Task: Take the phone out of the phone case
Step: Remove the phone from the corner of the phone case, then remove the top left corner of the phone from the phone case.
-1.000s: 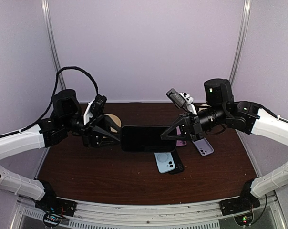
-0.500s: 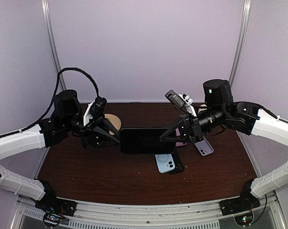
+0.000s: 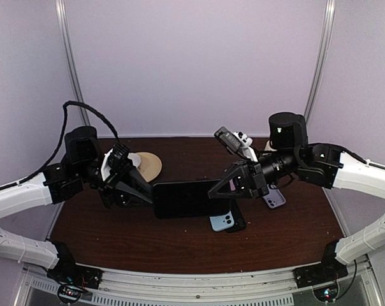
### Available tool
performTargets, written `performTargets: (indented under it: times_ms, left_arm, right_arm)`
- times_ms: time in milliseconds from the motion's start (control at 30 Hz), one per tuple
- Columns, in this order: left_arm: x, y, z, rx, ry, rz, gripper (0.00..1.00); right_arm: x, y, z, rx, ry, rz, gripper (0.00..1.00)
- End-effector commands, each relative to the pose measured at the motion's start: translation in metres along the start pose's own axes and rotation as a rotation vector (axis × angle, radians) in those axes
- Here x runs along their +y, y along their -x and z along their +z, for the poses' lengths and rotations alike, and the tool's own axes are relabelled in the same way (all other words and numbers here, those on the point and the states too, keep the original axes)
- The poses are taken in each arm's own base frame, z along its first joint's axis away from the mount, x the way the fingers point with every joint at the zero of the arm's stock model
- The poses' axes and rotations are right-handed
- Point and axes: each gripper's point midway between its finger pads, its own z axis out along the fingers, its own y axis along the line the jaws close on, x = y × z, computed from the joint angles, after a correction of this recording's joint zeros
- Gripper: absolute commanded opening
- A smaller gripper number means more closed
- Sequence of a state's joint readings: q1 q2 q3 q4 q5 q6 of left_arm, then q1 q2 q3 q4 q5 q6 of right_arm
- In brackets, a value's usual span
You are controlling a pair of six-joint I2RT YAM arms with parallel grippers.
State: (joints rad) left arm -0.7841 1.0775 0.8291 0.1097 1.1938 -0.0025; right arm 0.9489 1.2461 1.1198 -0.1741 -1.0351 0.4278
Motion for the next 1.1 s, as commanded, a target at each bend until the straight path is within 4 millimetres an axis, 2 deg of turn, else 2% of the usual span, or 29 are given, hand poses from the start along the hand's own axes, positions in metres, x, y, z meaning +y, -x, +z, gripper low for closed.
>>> performTargets:
  times_ms: [0, 133, 333, 600, 800, 933, 1067]
  left_arm:
    - [0.031, -0.012, 0.001, 0.06, 0.19, 0.189, 0.17]
    - [0.038, -0.023, 0.002, 0.123, 0.252, 0.221, 0.16]
    - [0.042, -0.018, 0.0, 0.121, 0.291, 0.234, 0.22]
    - [0.047, -0.003, -0.017, 0.132, 0.428, 0.302, 0.45]
    - [0.051, 0.003, -0.036, 0.172, 0.558, 0.369, 0.48]
    - [0.054, 0.009, -0.049, 0.184, 0.64, 0.411, 0.47]
    - [0.048, 0.008, -0.051, 0.204, 0.616, 0.432, 0.45]
  right_arm:
    - [0.058, 0.033, 0.0, -0.086, 0.187, -0.106, 0.0]
    - [0.068, 0.037, 0.0, -0.095, 0.208, -0.108, 0.0]
    - [0.066, 0.031, 0.002, -0.071, 0.179, -0.113, 0.0]
    - [0.055, 0.021, -0.015, -0.04, -0.01, -0.188, 0.0]
    - [0.031, 0.017, -0.03, -0.031, -0.2, -0.224, 0.0]
    - [0.004, 0.018, -0.041, -0.034, -0.37, -0.246, 0.0]
    - [-0.018, 0.019, -0.047, -0.038, -0.49, -0.277, 0.0]
